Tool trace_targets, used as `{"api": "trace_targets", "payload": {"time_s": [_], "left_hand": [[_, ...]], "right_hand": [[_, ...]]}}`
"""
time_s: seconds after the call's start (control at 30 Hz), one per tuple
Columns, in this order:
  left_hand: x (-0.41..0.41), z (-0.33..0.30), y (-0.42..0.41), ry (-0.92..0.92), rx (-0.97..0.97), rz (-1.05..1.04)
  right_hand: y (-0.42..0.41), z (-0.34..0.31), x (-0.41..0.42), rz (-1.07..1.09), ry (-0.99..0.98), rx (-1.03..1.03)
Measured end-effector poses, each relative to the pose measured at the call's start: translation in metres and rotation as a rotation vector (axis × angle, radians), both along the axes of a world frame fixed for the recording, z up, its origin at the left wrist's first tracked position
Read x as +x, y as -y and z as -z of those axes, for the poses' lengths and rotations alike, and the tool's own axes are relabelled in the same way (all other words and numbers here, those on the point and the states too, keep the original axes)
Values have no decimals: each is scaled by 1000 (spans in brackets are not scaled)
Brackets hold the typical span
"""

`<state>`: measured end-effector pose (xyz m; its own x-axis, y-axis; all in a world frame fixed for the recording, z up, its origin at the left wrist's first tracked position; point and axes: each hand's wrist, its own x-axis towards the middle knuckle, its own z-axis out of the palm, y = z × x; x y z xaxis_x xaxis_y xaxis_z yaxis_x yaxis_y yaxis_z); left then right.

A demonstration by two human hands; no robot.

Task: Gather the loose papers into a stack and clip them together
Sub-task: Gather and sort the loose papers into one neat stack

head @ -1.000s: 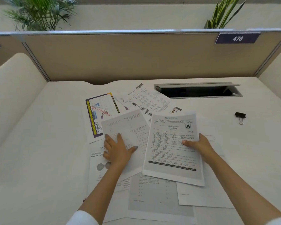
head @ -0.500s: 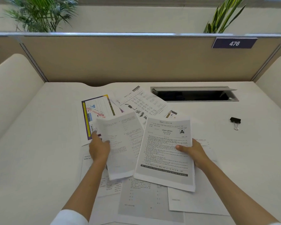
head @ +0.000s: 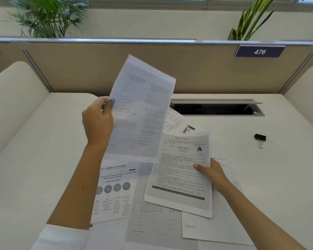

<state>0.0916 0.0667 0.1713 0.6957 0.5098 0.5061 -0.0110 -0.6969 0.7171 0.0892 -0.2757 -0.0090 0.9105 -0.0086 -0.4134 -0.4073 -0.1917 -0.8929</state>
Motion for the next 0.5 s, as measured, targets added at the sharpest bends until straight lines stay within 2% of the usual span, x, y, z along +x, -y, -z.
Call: {"api": "trace_targets", "payload": {"time_s": [0.13,0.3,0.5], "left_hand": [[8,17,12,-79,-131,99],[3,73,49,-291,-198,228],[-12,130,83,-549,-243,270]], "right_hand": [[-1,-5,-1,-5,18,4],[-5,-14,-4,24,58,-8],[-3,-9,3,84,-39,27]]}}
